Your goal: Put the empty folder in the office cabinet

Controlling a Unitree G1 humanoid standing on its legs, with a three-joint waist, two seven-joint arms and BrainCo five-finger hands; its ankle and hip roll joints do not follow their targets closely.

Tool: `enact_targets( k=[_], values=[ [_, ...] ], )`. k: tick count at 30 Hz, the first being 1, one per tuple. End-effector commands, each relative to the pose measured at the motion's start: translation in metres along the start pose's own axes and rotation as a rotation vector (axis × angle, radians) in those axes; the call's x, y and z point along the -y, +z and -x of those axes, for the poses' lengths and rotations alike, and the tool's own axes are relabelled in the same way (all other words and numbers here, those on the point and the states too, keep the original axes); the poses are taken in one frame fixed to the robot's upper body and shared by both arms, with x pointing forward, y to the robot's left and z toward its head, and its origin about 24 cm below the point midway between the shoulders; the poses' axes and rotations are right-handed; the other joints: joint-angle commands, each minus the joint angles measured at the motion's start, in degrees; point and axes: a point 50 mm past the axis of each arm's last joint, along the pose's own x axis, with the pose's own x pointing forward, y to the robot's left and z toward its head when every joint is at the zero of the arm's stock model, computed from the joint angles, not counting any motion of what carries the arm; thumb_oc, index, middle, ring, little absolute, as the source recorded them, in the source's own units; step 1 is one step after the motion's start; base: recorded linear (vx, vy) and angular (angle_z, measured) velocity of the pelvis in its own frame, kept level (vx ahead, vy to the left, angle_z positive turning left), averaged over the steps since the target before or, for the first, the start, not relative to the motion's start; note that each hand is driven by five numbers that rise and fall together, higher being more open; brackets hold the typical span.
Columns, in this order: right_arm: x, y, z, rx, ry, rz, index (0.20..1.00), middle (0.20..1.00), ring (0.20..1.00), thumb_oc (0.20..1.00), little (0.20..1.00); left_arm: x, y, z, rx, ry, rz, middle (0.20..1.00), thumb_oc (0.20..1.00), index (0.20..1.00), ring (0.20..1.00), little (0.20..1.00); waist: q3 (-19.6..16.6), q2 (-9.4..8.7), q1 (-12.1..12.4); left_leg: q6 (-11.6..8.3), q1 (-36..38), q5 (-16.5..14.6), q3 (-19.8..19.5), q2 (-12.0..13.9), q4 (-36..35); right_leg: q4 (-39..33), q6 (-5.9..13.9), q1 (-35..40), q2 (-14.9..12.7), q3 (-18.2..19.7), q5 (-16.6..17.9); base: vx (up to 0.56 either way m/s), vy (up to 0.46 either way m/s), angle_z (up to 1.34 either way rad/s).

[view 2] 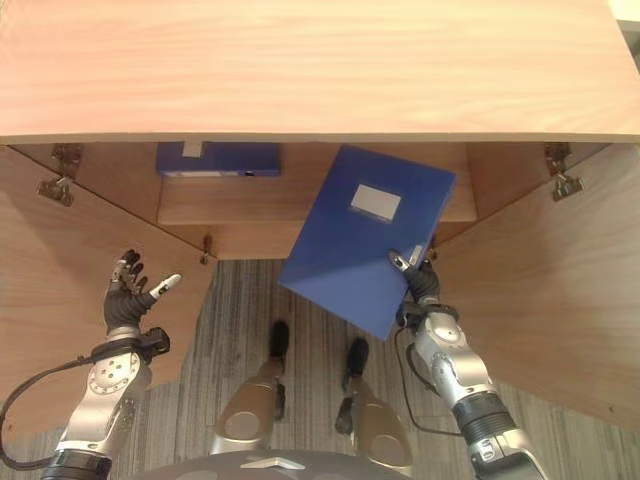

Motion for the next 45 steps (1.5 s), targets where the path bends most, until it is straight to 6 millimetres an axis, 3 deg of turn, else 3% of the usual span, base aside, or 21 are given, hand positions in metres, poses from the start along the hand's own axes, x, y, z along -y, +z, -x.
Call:
enact_targets(
  k=[1, 3, 6, 8, 9, 14, 17, 19, 20, 21, 22, 23, 24, 25, 28, 29, 36, 45],
  values=[
    [-0.016, 0.031, -0.010, 0.155, 0.065, -0.032, 0.200, 0.200, 0.200, 0.200, 0.200, -0.007, 0.013, 0.001, 0.073, -0.003, -0.045, 1.000, 1.000, 1.000, 1.000, 1.000, -0.67, -1.93, 1.33, 2.53, -3.03, -10.78, -3.10, -5.28, 8.78, 8.62, 4.36, 1.21, -7.63, -3.72, -8.73, 0.00, 0.200, -0.04],
    [-0.017, 0.027, -0.010, 0.133, 0.067, -0.033, 0.200, 0.200, 0.200, 0.200, 0.200, -0.011, 0.010, 0.003, 0.051, -0.002, -0.073, 1.000, 1.000, 1.000, 1.000, 1.000, -0.36, -1.56, 1.97, 4.04, -1.96, -13.72, -1.99, -6.36, 12.02, 15.28, 4.86, -0.46, -12.60, -5.31, -7.92, 0.08, 0.216, -0.19],
    [-0.016, 0.024, -0.011, 0.115, 0.058, -0.036, 0.200, 0.200, 0.200, 0.200, 0.200, -0.014, 0.011, 0.002, 0.051, 0.000, -0.085, 1.000, 1.000, 1.000, 1.000, 1.000, 0.09, -1.69, 2.08, 3.95, -0.46, -15.64, -2.01, -6.50, 12.57, 16.52, 5.55, -2.36, -14.21, -5.48, -6.66, 0.15, 0.047, -0.02],
    [-0.014, 0.029, -0.013, 0.130, 0.044, -0.042, 0.200, 0.200, 0.200, 0.200, 0.200, -0.014, 0.019, -0.002, 0.079, -0.006, -0.087, 1.000, 1.000, 1.000, 1.000, 1.000, 2.19, -1.30, 1.41, 3.82, -1.25, -14.62, -2.62, -6.68, 13.22, 13.20, 5.68, -6.45, -13.49, -4.68, -2.94, -0.02, -0.074, 0.06],
    [-0.011, 0.037, -0.015, 0.163, 0.014, -0.066, 0.200, 0.200, 0.200, 0.200, 0.200, -0.010, 0.024, -0.006, 0.101, -0.020, -0.081, 1.000, 1.000, 1.000, 1.000, 1.000, 4.10, -1.00, 0.39, 3.67, -1.34, -15.40, -4.33, -7.20, 14.73, 9.24, 6.49, -10.14, -12.16, -2.34, -0.85, 0.02, -0.080, 0.08],
    [-0.007, 0.060, -0.021, 0.259, -0.038, -0.125, 0.200, 0.200, 0.200, 0.200, 0.200, -0.002, 0.027, -0.013, 0.124, -0.044, -0.085, 1.000, 1.000, 1.000, 1.000, 1.000, 6.91, -1.12, 0.18, 2.87, -2.45, -17.25, -6.87, -7.96, 17.78, 1.77, 7.22, -12.47, -10.75, -2.32, 1.91, 0.13, -0.092, 0.29],
    [-0.002, 0.085, -0.033, 0.346, -0.118, -0.193, 0.200, 0.200, 0.200, 0.200, 0.200, 0.007, 0.013, -0.015, 0.075, -0.042, -0.073, 1.000, 1.000, 1.000, 1.000, 1.000, 7.17, -1.77, 1.15, 2.28, -5.58, -16.84, -7.91, -8.60, 17.04, 0.35, 6.68, -13.67, -11.51, -3.39, 5.06, 0.03, -0.120, 0.67],
    [0.001, 0.092, -0.035, 0.369, -0.140, -0.212, 0.200, 0.200, 0.200, 0.200, 0.200, 0.009, 0.007, -0.014, 0.050, -0.042, -0.073, 1.000, 1.000, 1.000, 1.000, 1.000, 6.74, -1.45, 1.31, 2.10, -5.96, -16.21, -8.26, -8.36, 15.86, 0.31, 6.62, -14.41, -11.37, -3.89, 5.47, 0.02, -0.116, 0.55],
    [0.013, 0.116, -0.040, 0.442, -0.210, -0.228, 0.200, 0.200, 0.200, 0.200, 0.200, 0.015, -0.003, -0.013, 0.010, -0.059, -0.084, 1.000, 1.000, 1.000, 1.000, 1.000, 6.87, -0.93, 1.68, 1.69, -7.00, -15.15, -8.88, -7.76, 13.85, 0.14, 6.46, -15.56, -11.22, -4.92, 5.69, 0.02, -0.109, 0.25],
    [0.014, 0.117, -0.040, 0.444, -0.210, -0.228, 0.200, 0.200, 0.200, 0.200, 0.200, 0.015, -0.003, -0.013, 0.012, -0.060, -0.084, 1.000, 1.000, 1.000, 1.000, 1.000, 6.85, -0.88, 1.67, 1.67, -7.09, -15.08, -8.92, -7.75, 13.77, 0.15, 6.44, -15.67, -11.21, -4.97, 5.69, 0.01, -0.127, -0.13],
    [0.027, 0.150, -0.044, 0.534, -0.283, -0.247, 0.200, 0.200, 0.200, 0.200, 0.200, 0.021, -0.006, -0.013, 0.005, -0.086, -0.097, 1.000, 1.000, 1.000, 1.000, 1.000, 7.14, -0.24, 2.02, 1.36, -8.19, -14.12, -9.60, -7.22, 11.90, 0.11, 6.26, -17.10, -10.82, -5.32, 5.59, 0.01, -0.059, -0.31],
    [0.028, 0.151, -0.045, 0.537, -0.283, -0.247, 0.200, 0.200, 0.200, 0.200, 0.200, 0.022, -0.005, -0.014, 0.008, -0.087, -0.096, 1.000, 1.000, 1.000, 1.000, 1.000, 7.16, -0.19, 2.02, 1.34, -8.26, -14.06, -9.61, -7.20, 11.82, 0.13, 6.24, -17.21, -10.81, -5.33, 5.60, 0.03, -0.096, -0.20],
    [0.041, 0.185, -0.045, 0.622, -0.356, -0.269, 0.200, 0.200, 0.200, 0.200, 0.200, 0.028, -0.005, -0.015, 0.016, -0.113, -0.103, 1.000, 1.000, 1.000, 1.000, 1.000, 7.31, 0.20, 2.43, 1.08, -9.06, -13.32, -10.14, -6.64, 10.14, 0.03, 6.18, -18.48, -10.43, -5.41, 5.34, 0.02, -0.041, 0.14],
    [0.041, 0.186, -0.046, 0.625, -0.355, -0.269, 0.200, 0.200, 0.200, 0.200, 0.200, 0.029, -0.004, -0.016, 0.019, -0.114, -0.101, 1.000, 1.000, 1.000, 1.000, 1.000, 7.37, 0.26, 2.46, 1.06, -9.10, -13.25, -10.13, -6.61, 10.02, 0.05, 6.16, -18.59, -10.40, -5.39, 5.34, 0.03, -0.060, 0.16],
    [0.064, 0.240, -0.039, 0.751, -0.468, -0.351, 0.200, 0.200, 0.200, 0.200, 0.200, 0.042, 0.000, -0.021, 0.045, -0.166, -0.118, 1.000, 1.000, 1.000, 1.000, 1.000, 7.61, 1.45, 3.12, 0.37, -10.13, -11.24, -10.85, -5.93, 5.87, -0.05, 6.22, -21.08, -9.62, -5.34, 4.77, 0.02, -0.063, 0.10],
    [0.065, 0.242, -0.039, 0.754, -0.467, -0.350, 0.200, 0.200, 0.200, 0.200, 0.200, 0.042, 0.001, -0.022, 0.047, -0.167, -0.116, 1.000, 1.000, 1.000, 1.000, 1.000, 7.63, 1.53, 3.14, 0.34, -10.17, -11.12, -10.86, -5.89, 5.69, -0.03, 6.20, -21.21, -9.61, -5.35, 4.77, 0.02, -0.042, 0.07],
    [0.097, 0.302, -0.020, 0.837, -0.616, -0.498, 0.200, 0.200, 0.200, 0.200, 0.200, 0.059, 0.011, -0.028, 0.096, -0.242, -0.137, 1.000, 1.000, 1.000, 1.000, 1.000, 7.51, 4.30, 3.20, -0.60, -12.31, -7.35, -11.55, -5.93, -0.55, 0.15, 6.57, -24.97, -9.44, -4.76, 4.34, 0.01, -0.029, 0.05],
    [0.099, 0.356, 0.001, 0.848, -0.727, -0.551, 0.200, 0.200, 0.200, 0.200, 0.200, 0.076, 0.022, -0.035, 0.149, -0.263, -0.128, 1.000, 1.000, 1.000, 1.000, 1.000, 6.87, 6.77, 3.31, -1.39, -18.83, -6.66, -11.84, -6.71, -0.63, 0.72, 6.44, -30.64, -9.21, -3.85, 4.31, 0.02, -0.023, 0.10]
  ],
)
